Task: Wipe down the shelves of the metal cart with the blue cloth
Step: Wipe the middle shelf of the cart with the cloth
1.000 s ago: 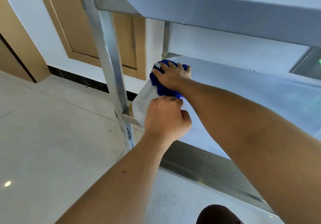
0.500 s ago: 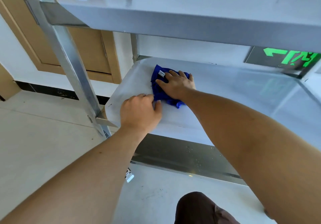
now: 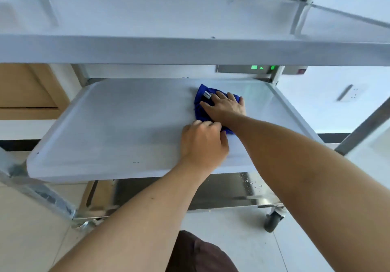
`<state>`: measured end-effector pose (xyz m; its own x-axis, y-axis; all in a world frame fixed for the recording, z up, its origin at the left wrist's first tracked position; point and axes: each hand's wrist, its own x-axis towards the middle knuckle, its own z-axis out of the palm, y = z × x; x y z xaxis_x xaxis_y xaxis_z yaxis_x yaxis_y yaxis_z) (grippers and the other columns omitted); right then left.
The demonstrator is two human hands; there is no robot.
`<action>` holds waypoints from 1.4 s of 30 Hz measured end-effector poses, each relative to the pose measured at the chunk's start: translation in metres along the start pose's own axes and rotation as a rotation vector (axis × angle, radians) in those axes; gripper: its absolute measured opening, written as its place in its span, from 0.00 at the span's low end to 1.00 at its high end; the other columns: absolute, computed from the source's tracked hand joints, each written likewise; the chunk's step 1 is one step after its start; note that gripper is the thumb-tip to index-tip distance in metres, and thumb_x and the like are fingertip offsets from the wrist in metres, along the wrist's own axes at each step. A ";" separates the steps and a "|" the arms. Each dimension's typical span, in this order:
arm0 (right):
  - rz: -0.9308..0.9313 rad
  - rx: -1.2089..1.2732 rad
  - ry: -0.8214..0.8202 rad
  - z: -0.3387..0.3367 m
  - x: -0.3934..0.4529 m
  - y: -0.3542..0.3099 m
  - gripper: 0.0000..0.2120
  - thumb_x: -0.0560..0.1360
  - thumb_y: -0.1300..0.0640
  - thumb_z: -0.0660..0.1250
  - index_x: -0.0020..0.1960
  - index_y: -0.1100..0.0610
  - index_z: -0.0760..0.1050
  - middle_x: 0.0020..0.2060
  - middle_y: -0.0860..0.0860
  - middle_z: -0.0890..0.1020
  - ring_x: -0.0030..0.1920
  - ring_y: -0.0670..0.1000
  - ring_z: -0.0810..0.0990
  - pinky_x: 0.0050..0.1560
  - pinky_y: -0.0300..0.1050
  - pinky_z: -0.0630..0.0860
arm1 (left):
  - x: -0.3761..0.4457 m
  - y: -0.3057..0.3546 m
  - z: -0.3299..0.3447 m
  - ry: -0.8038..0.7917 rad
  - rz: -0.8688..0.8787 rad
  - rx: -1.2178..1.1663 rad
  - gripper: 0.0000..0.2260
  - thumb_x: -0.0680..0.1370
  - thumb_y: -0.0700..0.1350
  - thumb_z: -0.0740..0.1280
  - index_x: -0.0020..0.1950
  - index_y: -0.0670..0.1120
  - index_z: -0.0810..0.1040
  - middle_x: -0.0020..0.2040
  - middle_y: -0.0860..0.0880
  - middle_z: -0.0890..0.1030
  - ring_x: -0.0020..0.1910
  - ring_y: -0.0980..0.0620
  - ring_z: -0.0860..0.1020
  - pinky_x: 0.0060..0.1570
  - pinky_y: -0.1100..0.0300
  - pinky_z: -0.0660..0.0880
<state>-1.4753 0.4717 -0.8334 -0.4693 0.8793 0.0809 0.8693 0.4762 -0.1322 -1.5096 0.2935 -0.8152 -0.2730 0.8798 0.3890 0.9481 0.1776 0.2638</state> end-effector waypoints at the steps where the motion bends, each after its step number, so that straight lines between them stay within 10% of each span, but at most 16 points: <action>1: 0.025 -0.001 0.002 -0.002 -0.001 0.016 0.32 0.73 0.29 0.44 0.71 0.40 0.68 0.69 0.43 0.71 0.71 0.53 0.64 0.69 0.59 0.54 | 0.005 0.015 0.007 -0.032 0.020 0.002 0.10 0.78 0.51 0.59 0.46 0.50 0.78 0.46 0.51 0.83 0.49 0.47 0.78 0.49 0.53 0.73; 24: 0.320 -0.030 0.023 -0.030 -0.092 0.151 0.34 0.76 0.28 0.42 0.74 0.43 0.64 0.77 0.46 0.63 0.78 0.56 0.54 0.74 0.67 0.46 | 0.001 0.051 0.030 -0.062 0.090 0.075 0.11 0.76 0.47 0.58 0.39 0.47 0.77 0.40 0.46 0.80 0.43 0.40 0.76 0.46 0.51 0.70; 35: 0.260 -0.051 -0.026 -0.024 -0.104 0.087 0.33 0.75 0.28 0.41 0.75 0.38 0.60 0.78 0.46 0.63 0.78 0.59 0.56 0.71 0.68 0.46 | -0.006 0.039 0.015 0.086 -0.087 -0.280 0.09 0.74 0.43 0.63 0.45 0.47 0.82 0.38 0.44 0.83 0.39 0.39 0.78 0.36 0.54 0.74; 42: 0.131 -0.031 -0.064 -0.013 -0.081 0.000 0.33 0.76 0.29 0.41 0.76 0.39 0.60 0.77 0.48 0.63 0.77 0.60 0.56 0.71 0.68 0.46 | -0.034 -0.069 -0.030 0.200 -0.045 -0.071 0.10 0.73 0.43 0.60 0.39 0.45 0.80 0.30 0.47 0.79 0.34 0.43 0.73 0.35 0.55 0.71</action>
<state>-1.4355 0.4003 -0.8266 -0.3600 0.9330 0.0019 0.9276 0.3581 -0.1065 -1.5707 0.2377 -0.8199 -0.3482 0.7657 0.5408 0.9223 0.1768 0.3436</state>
